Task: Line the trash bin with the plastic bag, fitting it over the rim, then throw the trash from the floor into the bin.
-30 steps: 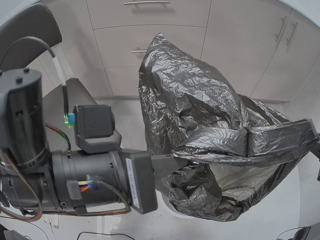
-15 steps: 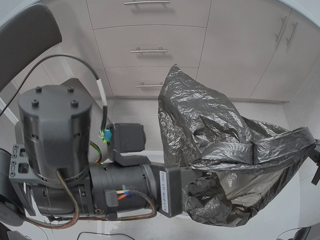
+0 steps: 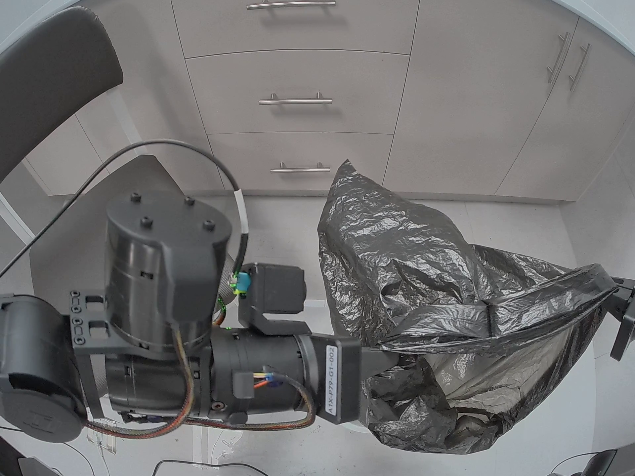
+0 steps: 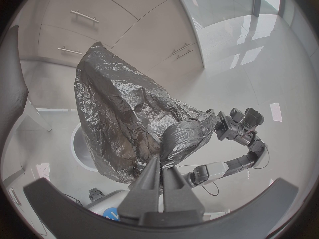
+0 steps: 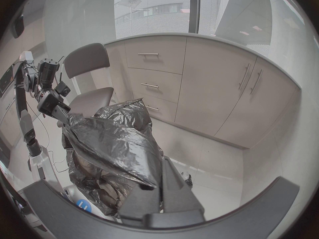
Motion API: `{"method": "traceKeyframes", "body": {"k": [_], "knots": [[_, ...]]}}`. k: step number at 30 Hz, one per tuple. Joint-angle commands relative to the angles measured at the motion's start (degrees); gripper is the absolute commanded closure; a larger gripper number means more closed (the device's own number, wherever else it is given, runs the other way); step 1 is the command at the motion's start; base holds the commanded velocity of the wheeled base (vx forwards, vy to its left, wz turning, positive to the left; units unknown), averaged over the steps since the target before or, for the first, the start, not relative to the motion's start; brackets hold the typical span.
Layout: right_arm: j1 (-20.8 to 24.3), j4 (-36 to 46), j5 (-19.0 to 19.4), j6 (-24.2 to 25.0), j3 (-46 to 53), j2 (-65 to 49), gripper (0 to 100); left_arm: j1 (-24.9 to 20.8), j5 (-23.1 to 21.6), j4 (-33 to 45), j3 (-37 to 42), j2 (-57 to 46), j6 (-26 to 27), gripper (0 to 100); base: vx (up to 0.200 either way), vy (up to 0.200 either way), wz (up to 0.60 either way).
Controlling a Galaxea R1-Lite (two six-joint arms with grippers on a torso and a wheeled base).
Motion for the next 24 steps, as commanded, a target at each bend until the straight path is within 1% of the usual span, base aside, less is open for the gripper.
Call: {"method": "traceKeyframes", "body": {"k": [1, 2, 3, 5, 8, 11, 17, 20, 21, 23, 24], "knots": [[-2.2, 0.0, 1.8, 0.2, 0.7, 3.0, 100, 2.0, -0.7, 0.0, 0.4, 2.1, 0.1, 100, 0.0, 0.0, 0.0], [-2.3, -0.1, 3.2, 0.3, 1.4, 3.7, 100, 2.4, -0.7, 0.0, 0.3, 2.8, 0.3, 100, 0.0, 0.0, 0.0], [-2.4, -0.3, 3.7, 0.4, 1.7, 4.3, 100, 2.7, -0.7, 0.0, 0.3, 3.2, 0.5, 100, 0.0, 0.0, 0.0], [-2.8, -0.9, 3.9, 0.6, 2.4, 6.2, 100, 3.4, -0.8, 0.0, 0.3, 4.1, 0.6, 100, 0.0, 0.0, 0.0], [-4.4, -4.1, 4.3, 0.5, 3.5, 9.2, 100, 4.2, -0.9, 0.0, 0.3, 5.5, 0.6, 100, 0.0, 0.0, 0.0], [-5.1, -10.0, 5.6, 0.4, 5.7, 12.7, 100, 5.3, -0.7, -0.1, 0.2, 7.4, 0.6, 100, 0.0, 0.0, 0.0], [-5.1, -19.2, 6.0, 0.5, 9.9, 19.6, 100, 6.6, -0.6, -6.0, 2.0, 11.0, 0.4, 100, 0.0, 0.0, 0.0], [-5.1, -26.2, 6.0, 0.5, 13.1, 23.9, 100, 6.7, -0.5, -9.5, 3.3, 12.8, 0.1, 100, 0.0, 0.0, 0.0], [-5.1, -26.8, 6.0, 0.5, 13.3, 24.3, 100, 6.8, -0.5, -9.8, 3.4, 12.9, 0.1, 100, 0.0, 0.0, 0.0], [-5.1, -32.1, 6.0, 0.5, 15.7, 28.0, 100, 7.1, -0.5, -10.7, 3.8, 14.2, 0.1, 100, 0.0, 0.0, 0.0], [-5.1, -32.1, 6.0, 0.5, 15.7, 28.0, 100, 7.1, -0.5, -10.7, 3.8, 14.2, 0.1, 100, 0.0, 0.0, 0.0]]}}
